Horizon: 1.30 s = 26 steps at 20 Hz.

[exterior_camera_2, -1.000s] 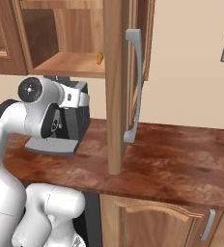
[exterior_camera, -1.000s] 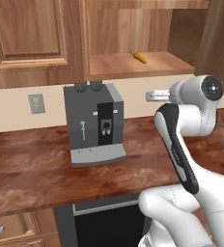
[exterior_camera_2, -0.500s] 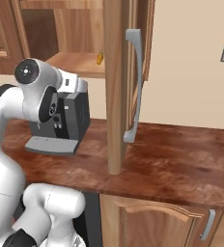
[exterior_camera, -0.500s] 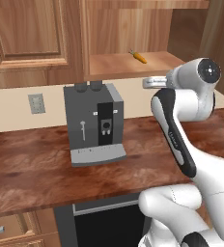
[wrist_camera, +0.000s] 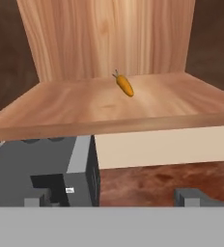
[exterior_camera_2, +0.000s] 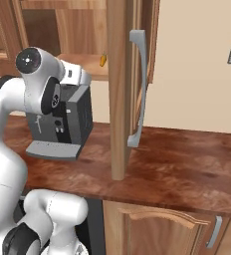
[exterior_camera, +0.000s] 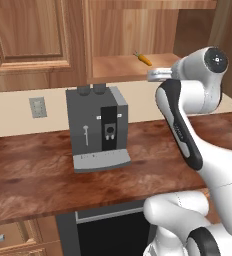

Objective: Pick the carrots from the cabinet and place them in one bowl. Pick the tangerine from the sink and place it in the other bowl.

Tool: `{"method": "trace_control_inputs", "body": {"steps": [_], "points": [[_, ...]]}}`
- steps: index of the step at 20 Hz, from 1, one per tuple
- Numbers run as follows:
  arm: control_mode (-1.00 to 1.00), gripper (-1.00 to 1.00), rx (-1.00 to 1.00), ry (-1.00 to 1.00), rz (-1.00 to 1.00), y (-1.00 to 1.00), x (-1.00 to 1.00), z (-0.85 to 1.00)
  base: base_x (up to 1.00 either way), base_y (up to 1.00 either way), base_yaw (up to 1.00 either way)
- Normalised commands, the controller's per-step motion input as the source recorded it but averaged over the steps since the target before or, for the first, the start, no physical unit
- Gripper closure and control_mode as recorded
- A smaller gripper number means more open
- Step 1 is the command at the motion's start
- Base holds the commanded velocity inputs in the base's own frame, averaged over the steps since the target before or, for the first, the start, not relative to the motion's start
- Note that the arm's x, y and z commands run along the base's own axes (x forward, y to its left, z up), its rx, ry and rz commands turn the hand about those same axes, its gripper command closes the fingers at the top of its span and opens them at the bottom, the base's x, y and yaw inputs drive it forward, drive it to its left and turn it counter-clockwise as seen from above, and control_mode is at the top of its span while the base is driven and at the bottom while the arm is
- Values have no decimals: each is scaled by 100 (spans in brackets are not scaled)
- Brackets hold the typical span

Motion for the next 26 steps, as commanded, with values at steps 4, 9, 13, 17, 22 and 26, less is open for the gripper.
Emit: {"method": "trace_control_inputs", "body": {"steps": [4, 9, 13, 17, 22, 26], "points": [[-100, -100, 0, -10, 0, 0, 10, 20, 0, 0, 0], [-100, -100, 0, -2, 0, 0, 25, 16, 0, 0, 0], [-100, -100, -2, 0, 0, 0, 30, 1, 0, 0, 0], [-100, -100, -4, 0, 0, 0, 33, 0, 0, 0, 0], [-100, -100, -3, 0, 0, -1, 36, 0, 0, 0, 0], [-100, -100, -4, 0, 0, -4, 33, 0, 0, 0, 0]]}}
